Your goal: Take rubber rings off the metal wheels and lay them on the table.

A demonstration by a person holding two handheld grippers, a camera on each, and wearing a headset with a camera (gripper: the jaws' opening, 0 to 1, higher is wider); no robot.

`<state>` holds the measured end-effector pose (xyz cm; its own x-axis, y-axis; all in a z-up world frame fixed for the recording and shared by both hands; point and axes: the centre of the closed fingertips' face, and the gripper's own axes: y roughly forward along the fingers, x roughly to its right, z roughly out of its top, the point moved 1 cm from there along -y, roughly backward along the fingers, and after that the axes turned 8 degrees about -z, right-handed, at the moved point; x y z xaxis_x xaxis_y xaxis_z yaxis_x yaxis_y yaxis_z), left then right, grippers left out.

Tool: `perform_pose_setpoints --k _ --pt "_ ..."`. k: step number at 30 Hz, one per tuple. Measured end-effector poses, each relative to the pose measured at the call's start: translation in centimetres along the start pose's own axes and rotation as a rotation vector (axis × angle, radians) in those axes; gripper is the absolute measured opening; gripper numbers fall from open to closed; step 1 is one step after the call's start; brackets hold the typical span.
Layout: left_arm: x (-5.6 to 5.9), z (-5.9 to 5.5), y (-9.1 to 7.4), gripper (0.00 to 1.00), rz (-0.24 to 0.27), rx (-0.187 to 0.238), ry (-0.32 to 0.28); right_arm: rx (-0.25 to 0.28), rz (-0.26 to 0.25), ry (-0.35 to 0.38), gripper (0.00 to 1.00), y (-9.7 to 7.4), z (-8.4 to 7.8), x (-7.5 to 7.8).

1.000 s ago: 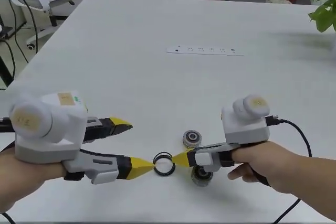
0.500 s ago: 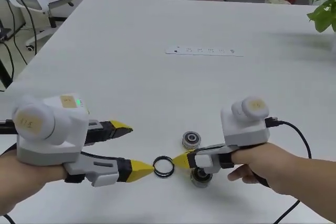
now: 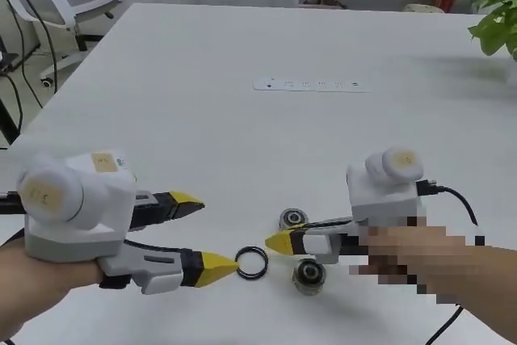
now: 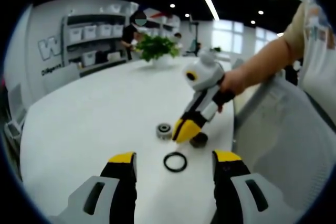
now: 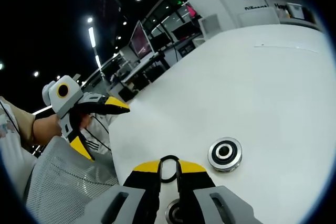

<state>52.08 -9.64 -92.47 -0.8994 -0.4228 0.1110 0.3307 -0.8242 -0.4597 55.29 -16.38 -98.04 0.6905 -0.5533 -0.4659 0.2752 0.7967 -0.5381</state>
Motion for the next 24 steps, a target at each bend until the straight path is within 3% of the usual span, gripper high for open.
perform_pose_setpoints --k 6,12,24 --pt "0.0 0.4 -0.3 0.59 0.007 0.006 0.003 0.038 0.001 -0.038 0.14 -1.0 1.5 -0.4" --pt "0.0 1.1 -0.8 0.59 0.020 0.024 0.006 0.122 0.000 -0.030 0.19 -2.9 3.6 -0.8" --pt "0.5 2.3 -1.4 0.61 0.049 0.052 -0.003 0.190 -0.047 -0.121 0.32 -6.9 4.7 -0.8"
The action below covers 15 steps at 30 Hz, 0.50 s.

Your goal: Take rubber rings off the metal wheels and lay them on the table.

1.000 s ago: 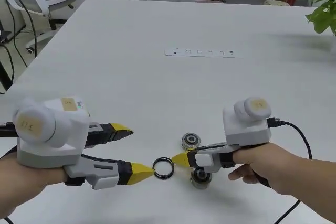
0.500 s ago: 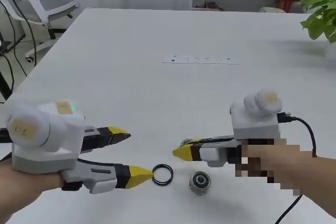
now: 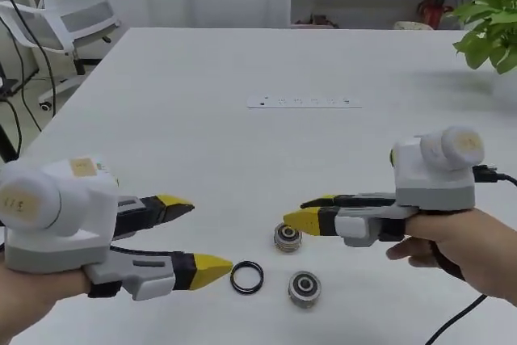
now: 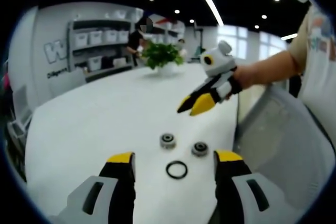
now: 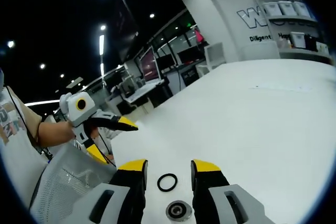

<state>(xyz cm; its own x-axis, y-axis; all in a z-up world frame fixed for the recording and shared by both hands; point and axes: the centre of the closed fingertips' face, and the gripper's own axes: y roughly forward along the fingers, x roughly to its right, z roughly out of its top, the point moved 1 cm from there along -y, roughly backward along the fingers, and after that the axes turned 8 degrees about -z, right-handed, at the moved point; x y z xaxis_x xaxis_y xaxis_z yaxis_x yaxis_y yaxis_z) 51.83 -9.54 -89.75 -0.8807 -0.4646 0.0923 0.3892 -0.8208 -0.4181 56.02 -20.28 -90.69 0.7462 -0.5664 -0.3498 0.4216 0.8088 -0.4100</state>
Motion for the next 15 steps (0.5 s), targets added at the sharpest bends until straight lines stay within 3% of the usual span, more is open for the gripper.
perform_pose_setpoints --k 8,15 --pt "0.2 0.6 -0.7 0.63 0.019 0.019 -0.009 0.043 -0.024 -0.051 0.42 -3.0 0.4 -0.8" --pt "0.7 0.9 -1.1 0.64 0.029 0.034 -0.020 0.033 -0.062 -0.129 0.51 -5.2 -0.6 -1.0"
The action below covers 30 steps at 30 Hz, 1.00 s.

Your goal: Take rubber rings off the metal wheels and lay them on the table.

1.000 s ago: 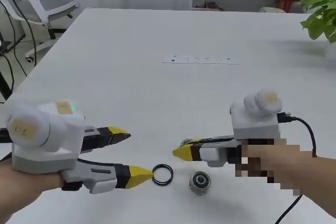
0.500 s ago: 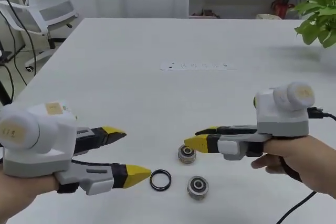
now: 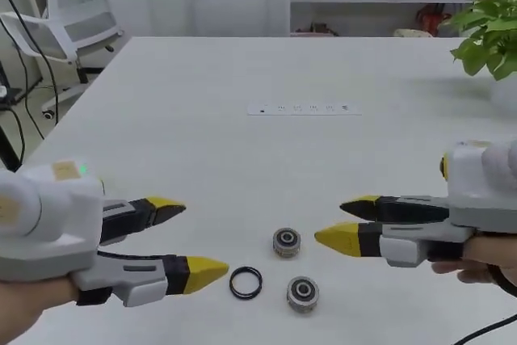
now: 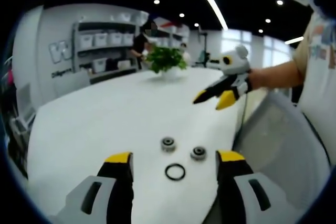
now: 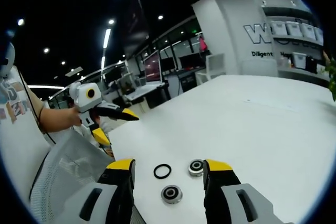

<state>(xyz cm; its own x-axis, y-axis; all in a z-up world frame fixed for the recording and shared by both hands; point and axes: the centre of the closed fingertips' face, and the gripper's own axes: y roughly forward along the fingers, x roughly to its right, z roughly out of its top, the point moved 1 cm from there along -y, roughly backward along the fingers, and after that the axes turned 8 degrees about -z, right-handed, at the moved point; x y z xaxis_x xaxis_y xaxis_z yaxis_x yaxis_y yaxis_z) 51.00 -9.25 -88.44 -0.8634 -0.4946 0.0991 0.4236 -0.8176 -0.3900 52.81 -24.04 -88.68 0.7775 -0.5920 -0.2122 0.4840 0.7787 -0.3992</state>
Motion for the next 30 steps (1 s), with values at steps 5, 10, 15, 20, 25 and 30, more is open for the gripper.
perform_pose_setpoints --k 5,10,15,20,25,30 --pt "0.4 -0.1 -0.1 0.66 0.006 0.000 -0.004 -0.003 -0.023 -0.006 0.54 -1.3 -1.0 0.2" --pt "0.7 -0.4 -0.6 0.67 0.014 0.002 -0.014 0.000 -0.049 -0.017 0.58 -2.6 -1.5 0.5" --pt "0.8 -0.7 -1.1 0.69 0.024 0.001 -0.027 0.000 -0.068 -0.011 0.61 -3.6 -2.0 0.8" --pt "1.1 -0.9 -1.4 0.71 0.029 0.003 -0.034 -0.001 -0.089 -0.014 0.64 -4.4 -2.5 1.0" --pt "1.2 -0.6 -1.9 0.73 0.040 0.011 -0.031 -0.008 -0.099 -0.028 0.68 -4.8 -2.9 0.9" --pt "1.4 -0.6 -2.0 0.75 0.046 0.018 -0.027 -0.004 -0.103 -0.030 0.70 -5.0 -2.9 0.9"
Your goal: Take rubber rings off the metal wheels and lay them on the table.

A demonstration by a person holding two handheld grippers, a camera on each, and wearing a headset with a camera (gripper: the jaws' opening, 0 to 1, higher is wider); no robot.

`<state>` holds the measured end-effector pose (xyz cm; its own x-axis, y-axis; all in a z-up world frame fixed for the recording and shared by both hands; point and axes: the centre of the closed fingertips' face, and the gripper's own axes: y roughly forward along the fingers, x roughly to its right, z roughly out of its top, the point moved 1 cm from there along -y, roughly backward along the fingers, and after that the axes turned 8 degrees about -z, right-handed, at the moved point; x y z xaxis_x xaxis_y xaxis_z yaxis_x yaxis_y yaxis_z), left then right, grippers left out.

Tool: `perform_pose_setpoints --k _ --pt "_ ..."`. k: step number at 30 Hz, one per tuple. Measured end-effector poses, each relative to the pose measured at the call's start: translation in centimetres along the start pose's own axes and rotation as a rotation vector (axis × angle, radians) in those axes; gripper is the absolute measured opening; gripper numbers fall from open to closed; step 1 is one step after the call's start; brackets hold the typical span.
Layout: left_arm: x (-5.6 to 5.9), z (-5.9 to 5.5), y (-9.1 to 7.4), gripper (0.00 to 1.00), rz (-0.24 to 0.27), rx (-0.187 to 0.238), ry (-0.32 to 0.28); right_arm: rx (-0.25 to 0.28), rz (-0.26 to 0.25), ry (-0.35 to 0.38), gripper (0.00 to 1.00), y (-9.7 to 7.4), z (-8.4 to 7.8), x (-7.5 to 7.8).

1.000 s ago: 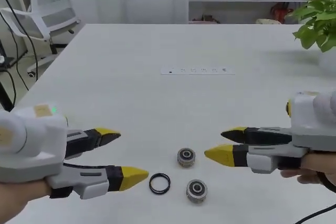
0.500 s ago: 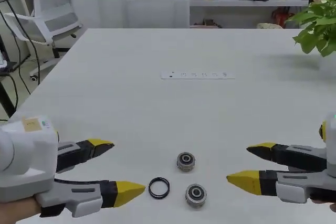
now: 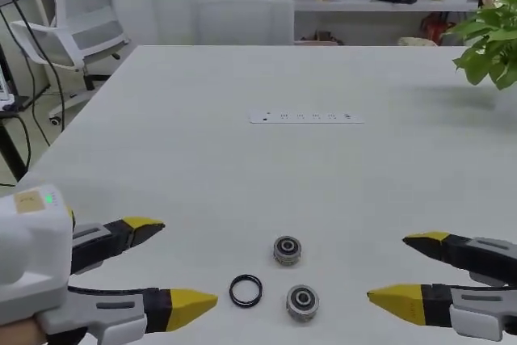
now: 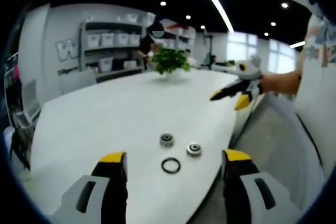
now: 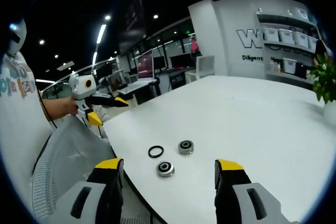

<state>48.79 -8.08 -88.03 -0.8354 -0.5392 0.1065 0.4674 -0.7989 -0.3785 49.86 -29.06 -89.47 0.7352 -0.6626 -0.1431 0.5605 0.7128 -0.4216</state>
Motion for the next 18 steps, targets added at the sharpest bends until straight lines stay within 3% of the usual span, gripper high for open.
perform_pose_setpoints --k 18 --pt "0.37 -0.57 -0.07 0.83 -0.013 -0.010 -0.015 -0.014 -0.016 -0.008 0.72 -0.42 -0.99 0.33"
